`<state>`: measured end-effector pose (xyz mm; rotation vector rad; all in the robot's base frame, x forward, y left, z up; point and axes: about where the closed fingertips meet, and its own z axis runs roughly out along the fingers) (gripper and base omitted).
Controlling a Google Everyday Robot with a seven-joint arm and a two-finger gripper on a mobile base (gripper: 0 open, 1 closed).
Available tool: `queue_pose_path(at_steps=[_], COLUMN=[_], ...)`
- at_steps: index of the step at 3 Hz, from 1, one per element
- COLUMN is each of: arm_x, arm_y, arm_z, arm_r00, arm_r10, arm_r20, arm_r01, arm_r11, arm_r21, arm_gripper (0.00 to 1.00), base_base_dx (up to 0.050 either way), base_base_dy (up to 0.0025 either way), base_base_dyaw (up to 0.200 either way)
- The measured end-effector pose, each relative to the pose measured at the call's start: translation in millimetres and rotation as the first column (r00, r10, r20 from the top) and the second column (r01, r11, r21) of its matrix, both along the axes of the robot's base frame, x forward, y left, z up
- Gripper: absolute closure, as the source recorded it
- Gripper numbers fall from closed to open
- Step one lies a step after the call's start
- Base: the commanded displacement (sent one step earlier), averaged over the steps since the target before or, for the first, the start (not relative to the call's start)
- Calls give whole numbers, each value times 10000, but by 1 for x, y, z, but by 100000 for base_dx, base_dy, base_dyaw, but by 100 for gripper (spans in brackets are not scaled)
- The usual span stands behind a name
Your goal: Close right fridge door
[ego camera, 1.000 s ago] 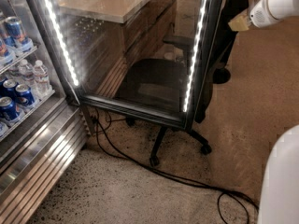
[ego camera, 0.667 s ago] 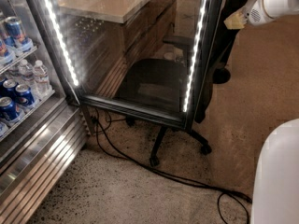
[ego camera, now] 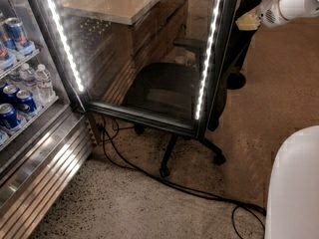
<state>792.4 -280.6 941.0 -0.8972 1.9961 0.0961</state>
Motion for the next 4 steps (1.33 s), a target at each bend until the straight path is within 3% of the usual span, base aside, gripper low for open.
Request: queue_pose_path(at_steps=[2, 3, 4], arm_x=[37, 52, 55], arm_y=[5, 19, 33], arm_z=[-4, -11, -14], arm_r00=[9992, 9989, 9964], arm_r10=[-271, 46, 486], arm_r20=[289, 460, 689], arm_r01=[271, -53, -549], arm_r11=[9996, 9999, 9941], arm_r21=[-9, 134, 934], arm_gripper=[100, 100, 100], base_base_dx=[0, 0, 0], base_base_dy=[0, 0, 0], base_base_dyaw=[0, 0, 0])
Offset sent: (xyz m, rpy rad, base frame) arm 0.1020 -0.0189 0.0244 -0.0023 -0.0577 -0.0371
